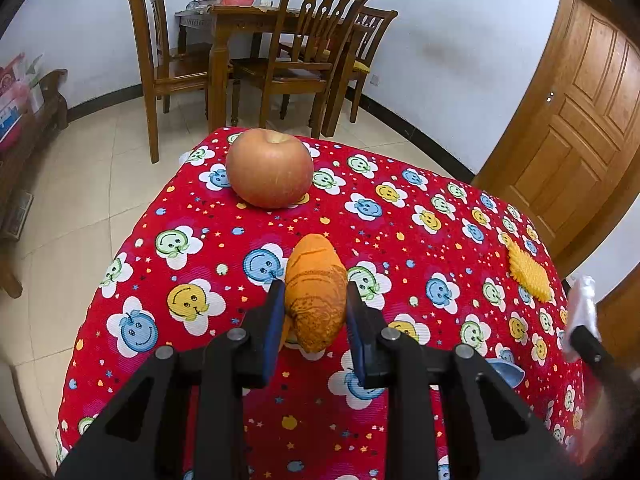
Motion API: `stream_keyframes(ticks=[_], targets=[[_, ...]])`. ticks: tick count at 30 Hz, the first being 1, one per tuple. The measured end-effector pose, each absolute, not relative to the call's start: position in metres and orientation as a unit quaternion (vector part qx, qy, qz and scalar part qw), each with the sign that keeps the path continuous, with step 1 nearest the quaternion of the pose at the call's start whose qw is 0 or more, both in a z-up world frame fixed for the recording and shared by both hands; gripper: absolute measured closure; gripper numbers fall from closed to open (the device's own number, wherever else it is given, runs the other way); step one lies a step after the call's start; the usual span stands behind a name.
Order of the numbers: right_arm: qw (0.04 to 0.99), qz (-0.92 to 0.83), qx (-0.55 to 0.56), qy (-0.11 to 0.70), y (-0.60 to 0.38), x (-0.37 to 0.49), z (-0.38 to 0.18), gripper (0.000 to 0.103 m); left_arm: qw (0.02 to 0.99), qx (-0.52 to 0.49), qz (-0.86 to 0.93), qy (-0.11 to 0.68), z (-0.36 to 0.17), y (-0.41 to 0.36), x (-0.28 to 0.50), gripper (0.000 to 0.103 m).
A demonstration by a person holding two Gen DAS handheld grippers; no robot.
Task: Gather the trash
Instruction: 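Carry the plastic bag and orange item over the red bucket with both grippers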
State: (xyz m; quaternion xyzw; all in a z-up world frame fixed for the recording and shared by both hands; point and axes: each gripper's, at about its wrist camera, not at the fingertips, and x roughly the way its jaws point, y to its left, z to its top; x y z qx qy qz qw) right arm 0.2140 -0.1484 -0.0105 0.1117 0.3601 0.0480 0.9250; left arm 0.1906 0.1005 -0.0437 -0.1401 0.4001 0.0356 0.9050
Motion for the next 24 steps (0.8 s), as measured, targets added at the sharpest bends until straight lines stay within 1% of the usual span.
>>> stream_keyframes(ticks=[17, 24], targets=[[0.932, -0.038, 0.130, 0.335, -0.229, 0.179, 0.002, 0.071, 0.907, -0.128, 0.035, 0.400, -0.043, 0.093, 0.191, 0.074], [0.927, -0.076, 0.148, 0.337, -0.267, 0.169, -0.005, 0.071, 0.910, -0.125, 0.031, 0.393, -0.038, 0.087, 0.189, 0.074]])
